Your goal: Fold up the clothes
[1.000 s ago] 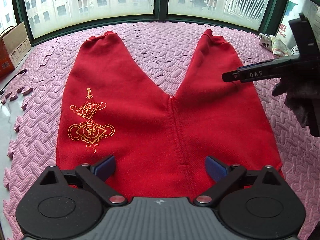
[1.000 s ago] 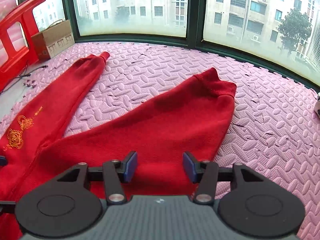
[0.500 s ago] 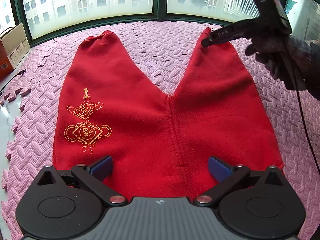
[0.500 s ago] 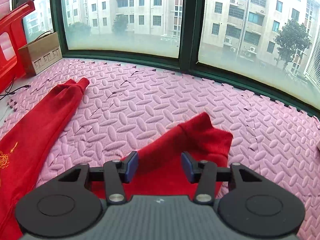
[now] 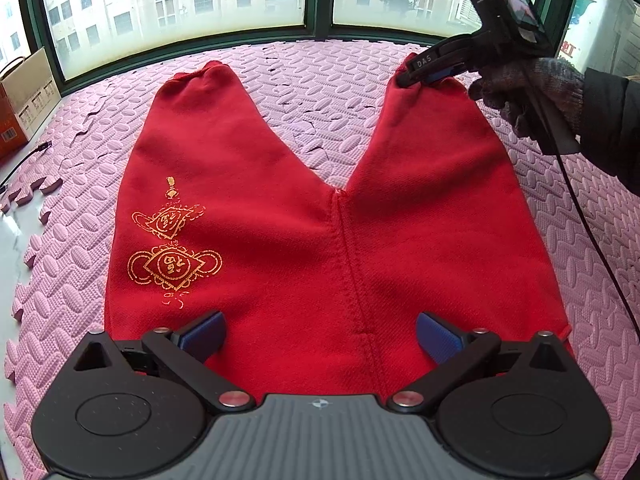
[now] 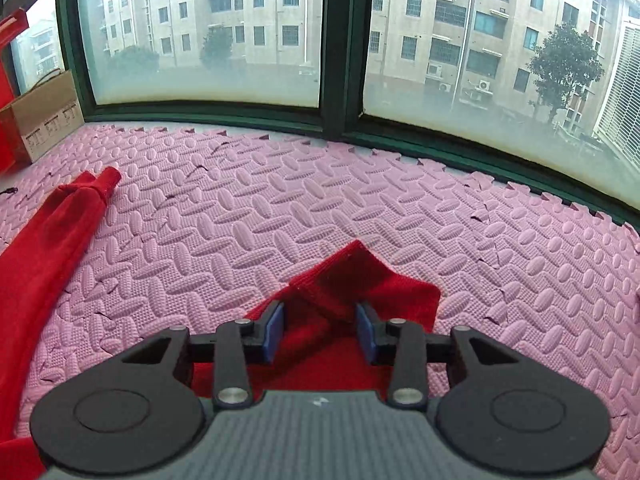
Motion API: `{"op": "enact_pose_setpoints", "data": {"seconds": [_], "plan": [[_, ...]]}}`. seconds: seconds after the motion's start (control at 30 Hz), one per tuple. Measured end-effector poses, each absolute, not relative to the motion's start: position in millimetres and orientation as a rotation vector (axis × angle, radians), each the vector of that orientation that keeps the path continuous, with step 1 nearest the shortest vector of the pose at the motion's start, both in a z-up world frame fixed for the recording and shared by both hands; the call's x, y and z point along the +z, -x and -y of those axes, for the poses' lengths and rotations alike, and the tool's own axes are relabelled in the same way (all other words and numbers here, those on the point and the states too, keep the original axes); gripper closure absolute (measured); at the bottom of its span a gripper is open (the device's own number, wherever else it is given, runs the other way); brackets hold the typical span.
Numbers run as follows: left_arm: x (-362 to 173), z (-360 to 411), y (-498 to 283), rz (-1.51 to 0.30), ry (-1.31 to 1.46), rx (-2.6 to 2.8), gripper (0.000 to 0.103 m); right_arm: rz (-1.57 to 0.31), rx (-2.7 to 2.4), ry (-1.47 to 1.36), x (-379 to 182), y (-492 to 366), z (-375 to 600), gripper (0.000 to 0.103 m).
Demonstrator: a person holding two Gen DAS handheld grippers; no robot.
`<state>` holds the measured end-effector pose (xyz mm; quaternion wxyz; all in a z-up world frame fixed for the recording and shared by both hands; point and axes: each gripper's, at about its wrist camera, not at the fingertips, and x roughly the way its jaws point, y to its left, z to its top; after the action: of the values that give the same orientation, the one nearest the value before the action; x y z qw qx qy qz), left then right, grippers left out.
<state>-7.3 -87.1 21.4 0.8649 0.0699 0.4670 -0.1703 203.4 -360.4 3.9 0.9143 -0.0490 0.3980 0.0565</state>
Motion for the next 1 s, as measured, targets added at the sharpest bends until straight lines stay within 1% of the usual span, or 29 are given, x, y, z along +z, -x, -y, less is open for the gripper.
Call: {"op": "enact_pose_setpoints", "data": {"seconds": [0.23, 0.37, 0.43, 0.63, 0.7, 0.8, 1.0], "plan": [[23, 86, 8, -0.975, -0.131, -0.357, 0.0, -0.787, 0.163, 0.127, 21, -180, 358, 0.06], [25, 87, 9, -0.975, -0.13, -0.358, 0.0, -0.813, 0.187, 0.146, 11, -177, 350, 0.06], [26, 86, 10, -0.976, -0.127, -0.357, 0.0, -0.815, 0.193, 0.145, 10, -175, 349, 0.058], [32, 83, 13, -0.968, -0.105, -0.356, 0.0, -0.817, 0.215, 0.132, 12, -164, 351, 0.057], [34, 84, 14, -0.966, -0.1, -0.362, 0.0, -0.836, 0.225, 0.123, 10, -156, 353, 0.054], [38, 86, 19, -0.953, -0.096, -0.378, 0.0, -0.836, 0.229, 0.136, 8, -132, 356, 0.052], [44, 94, 30, -0.938, -0.107, -0.411, 0.0, -0.84, 0.224, 0.106, 13, -104, 365, 0.051]]}}
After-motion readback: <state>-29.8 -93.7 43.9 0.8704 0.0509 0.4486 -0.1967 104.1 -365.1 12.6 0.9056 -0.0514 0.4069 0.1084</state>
